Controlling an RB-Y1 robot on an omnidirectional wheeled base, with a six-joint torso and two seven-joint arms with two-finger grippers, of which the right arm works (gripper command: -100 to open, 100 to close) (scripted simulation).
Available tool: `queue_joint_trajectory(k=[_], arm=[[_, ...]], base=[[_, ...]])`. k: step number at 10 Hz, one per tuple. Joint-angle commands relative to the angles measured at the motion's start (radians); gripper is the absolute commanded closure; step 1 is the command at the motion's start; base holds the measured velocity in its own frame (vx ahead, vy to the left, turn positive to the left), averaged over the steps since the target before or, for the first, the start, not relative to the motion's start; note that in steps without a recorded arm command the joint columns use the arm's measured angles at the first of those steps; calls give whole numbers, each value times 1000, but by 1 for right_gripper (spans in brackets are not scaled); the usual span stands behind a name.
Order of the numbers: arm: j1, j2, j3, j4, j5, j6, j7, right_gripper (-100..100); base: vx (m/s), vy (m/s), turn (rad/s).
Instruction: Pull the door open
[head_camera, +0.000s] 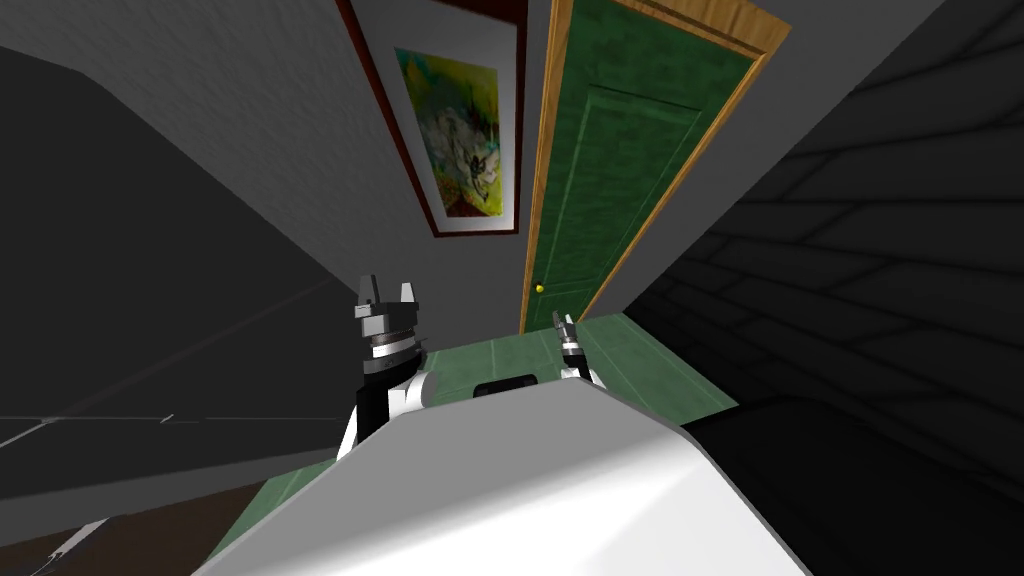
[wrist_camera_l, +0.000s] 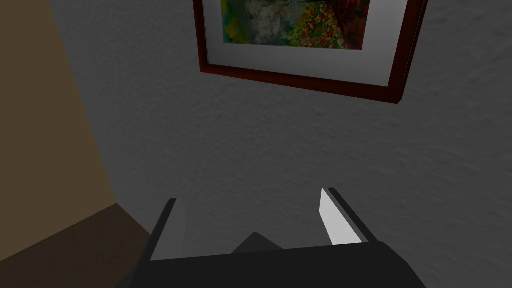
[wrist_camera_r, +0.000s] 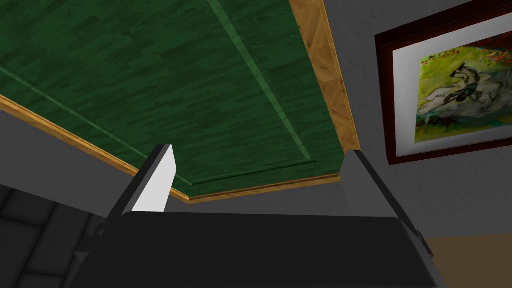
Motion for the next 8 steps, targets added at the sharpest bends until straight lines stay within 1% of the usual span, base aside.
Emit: queue_joint_trajectory(k=[1,2,5,6,8], arm=[[-6,-2,-4,40,-1,-8,44,-100],[-10,-3,-7,61,-1,-11,68,-100],[-20,-6,-14,124,-2,-18,140,-100],[-24,-7,-16,144,-3,-20,162,-100],[-30,-9,-21,182,-3,-24,206,-100]], base=[[85,-62,137],[83,-64,109],[74,-58,158],[81,-59,74],[68,-67,148]])
